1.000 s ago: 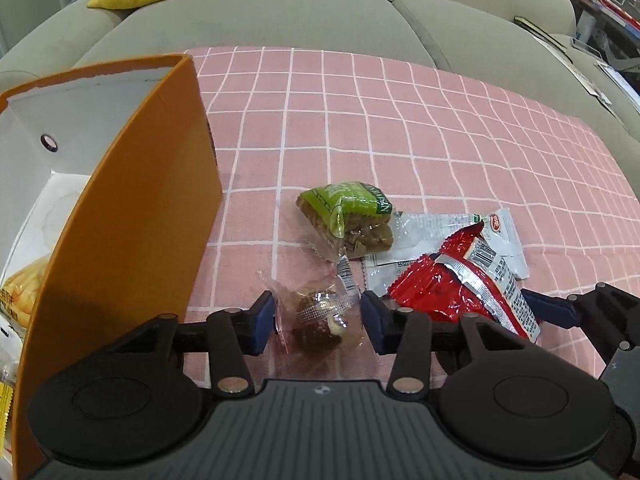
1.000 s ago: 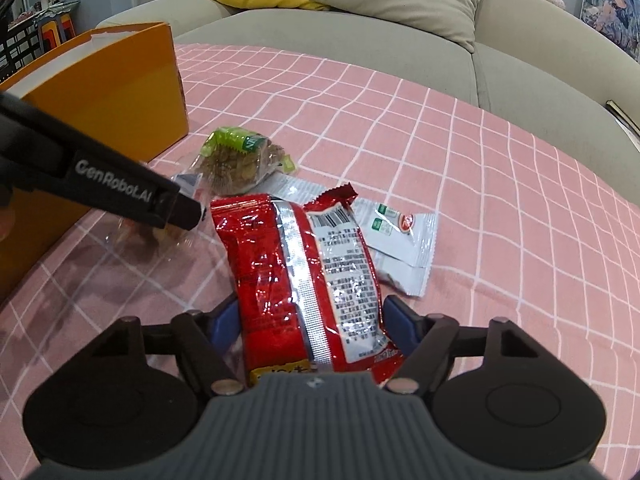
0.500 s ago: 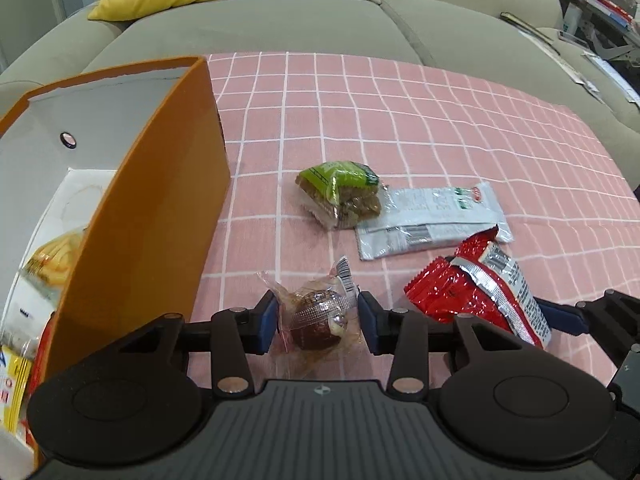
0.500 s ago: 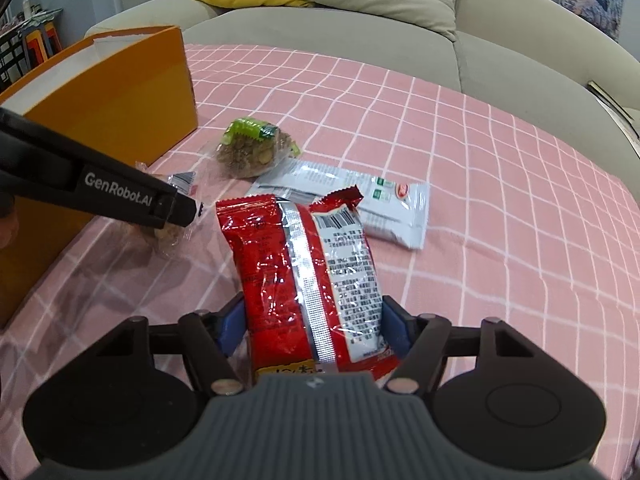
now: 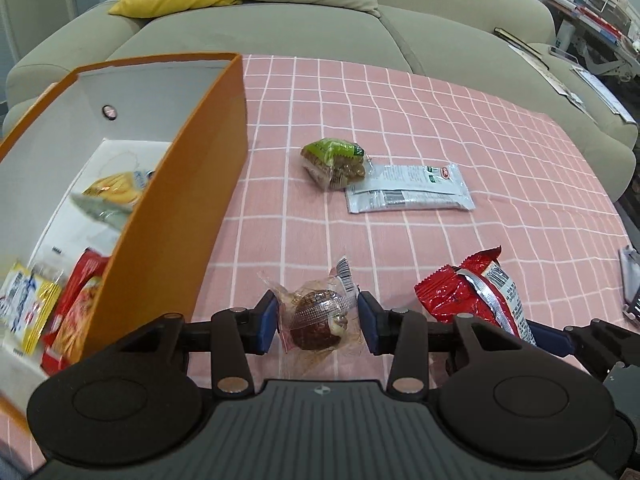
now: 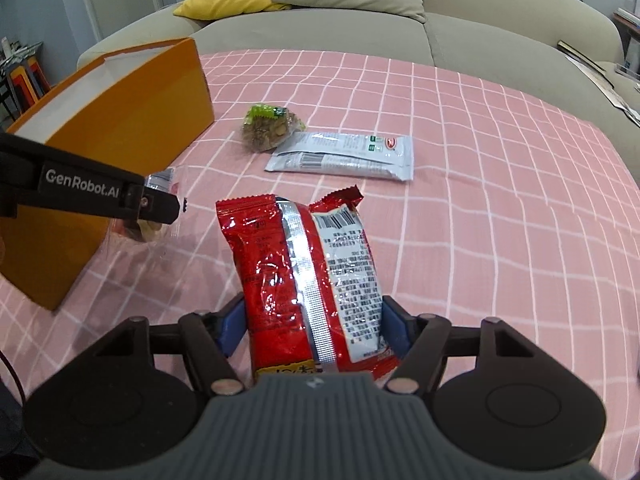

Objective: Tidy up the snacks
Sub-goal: 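Carry the pastry with the left tool while the right tool carries the red bag over the box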

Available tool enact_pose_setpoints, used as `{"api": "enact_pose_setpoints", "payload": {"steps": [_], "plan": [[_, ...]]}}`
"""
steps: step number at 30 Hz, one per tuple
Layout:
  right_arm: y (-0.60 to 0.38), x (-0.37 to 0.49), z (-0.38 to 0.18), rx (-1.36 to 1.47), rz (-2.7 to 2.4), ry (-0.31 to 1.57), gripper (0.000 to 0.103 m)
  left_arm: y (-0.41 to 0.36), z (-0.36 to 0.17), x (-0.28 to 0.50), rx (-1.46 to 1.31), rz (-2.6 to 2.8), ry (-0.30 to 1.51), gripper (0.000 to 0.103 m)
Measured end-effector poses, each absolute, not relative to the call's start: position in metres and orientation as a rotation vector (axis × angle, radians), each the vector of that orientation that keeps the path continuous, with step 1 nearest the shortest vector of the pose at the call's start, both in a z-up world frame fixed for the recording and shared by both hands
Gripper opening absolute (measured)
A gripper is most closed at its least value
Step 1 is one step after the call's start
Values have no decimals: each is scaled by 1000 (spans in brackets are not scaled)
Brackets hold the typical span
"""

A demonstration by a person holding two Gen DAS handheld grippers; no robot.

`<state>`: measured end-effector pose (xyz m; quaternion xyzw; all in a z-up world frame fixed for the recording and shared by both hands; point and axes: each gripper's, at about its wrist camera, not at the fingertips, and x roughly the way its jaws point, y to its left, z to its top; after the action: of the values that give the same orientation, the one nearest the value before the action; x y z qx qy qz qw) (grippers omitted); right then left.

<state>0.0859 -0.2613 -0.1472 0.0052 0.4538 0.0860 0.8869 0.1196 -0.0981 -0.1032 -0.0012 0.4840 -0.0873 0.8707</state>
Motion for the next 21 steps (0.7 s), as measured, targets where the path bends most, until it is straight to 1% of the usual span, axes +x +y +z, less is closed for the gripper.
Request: {"api": "enact_pose_setpoints", "payload": {"steps": [12, 21], "plan": [[-250, 47, -119, 71, 167, 910, 66, -85, -72, 72, -1, -209, 950, 48], [-237, 34, -92, 101, 189, 872, 66, -66, -42, 52, -46, -213, 877, 47]]}}
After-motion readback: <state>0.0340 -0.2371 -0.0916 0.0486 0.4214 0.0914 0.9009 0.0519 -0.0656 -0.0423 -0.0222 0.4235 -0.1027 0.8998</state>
